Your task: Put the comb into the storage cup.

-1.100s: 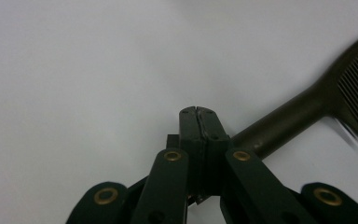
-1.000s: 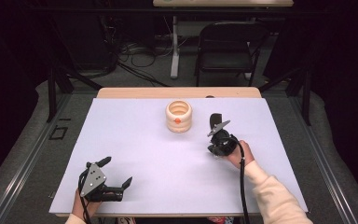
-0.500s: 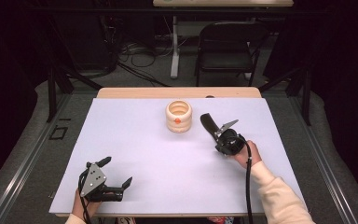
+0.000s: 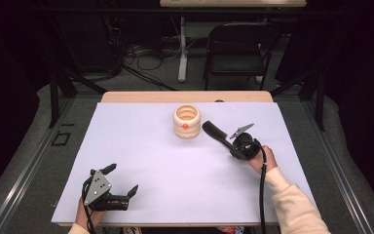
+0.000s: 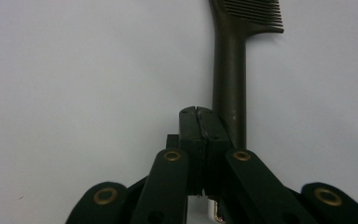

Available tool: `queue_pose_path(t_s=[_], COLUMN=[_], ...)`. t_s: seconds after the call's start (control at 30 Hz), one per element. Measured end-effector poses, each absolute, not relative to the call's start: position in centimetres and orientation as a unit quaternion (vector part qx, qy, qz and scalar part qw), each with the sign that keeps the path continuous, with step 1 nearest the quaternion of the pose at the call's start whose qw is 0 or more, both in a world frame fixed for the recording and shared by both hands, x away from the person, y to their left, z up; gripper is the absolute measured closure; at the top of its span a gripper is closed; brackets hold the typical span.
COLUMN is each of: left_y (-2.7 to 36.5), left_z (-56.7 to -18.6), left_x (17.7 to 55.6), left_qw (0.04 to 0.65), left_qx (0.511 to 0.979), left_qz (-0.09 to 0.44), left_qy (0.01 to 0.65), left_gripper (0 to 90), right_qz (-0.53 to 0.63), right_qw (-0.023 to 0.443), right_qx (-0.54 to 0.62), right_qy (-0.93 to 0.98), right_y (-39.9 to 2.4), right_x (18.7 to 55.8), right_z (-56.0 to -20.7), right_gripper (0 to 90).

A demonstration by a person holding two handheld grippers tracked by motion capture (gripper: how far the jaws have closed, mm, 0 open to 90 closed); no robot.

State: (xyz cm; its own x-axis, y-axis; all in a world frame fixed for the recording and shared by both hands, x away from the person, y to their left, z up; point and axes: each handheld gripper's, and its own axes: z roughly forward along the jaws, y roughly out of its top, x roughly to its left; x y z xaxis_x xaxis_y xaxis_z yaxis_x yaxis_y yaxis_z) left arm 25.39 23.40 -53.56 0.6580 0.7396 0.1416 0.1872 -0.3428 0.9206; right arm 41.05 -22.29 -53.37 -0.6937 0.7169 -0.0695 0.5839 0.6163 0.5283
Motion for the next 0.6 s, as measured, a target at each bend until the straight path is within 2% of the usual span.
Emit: queue_pose_path(t_s=[0.17, 0.27, 0.33, 0.4, 0.6], left_y=[23.4, 23.4, 23.3, 23.3, 23.3], left_z=[-53.6, -53.6, -53.6, -53.6, -53.6], left_x=[25.4, 25.4, 25.4, 25.4, 25.5], left_qw=[0.488, 0.487, 0.487, 0.486, 0.486], left_qx=[0.769, 0.769, 0.77, 0.77, 0.77], left_qz=[0.283, 0.283, 0.283, 0.283, 0.283], left_qy=[0.301, 0.301, 0.301, 0.301, 0.301], left_gripper=[0.2, 0.1, 0.1, 0.1, 0.1], right_qz=[0.241, 0.246, 0.241, 0.241, 0.213], right_qw=[0.128, 0.128, 0.138, 0.141, 0.139], right_qx=[0.358, 0.351, 0.355, 0.36, 0.366], right_qy=[0.893, 0.894, 0.893, 0.89, 0.895], right_y=[-22.2, -22.0, -21.6, -21.4, -21.4], right_x=[40.9, 40.7, 40.7, 40.9, 41.9], right_z=[-52.8, -51.9, -50.9, -50.6, -50.6], right_gripper=[78.5, 64.2, 47.8, 35.7, 16.5])
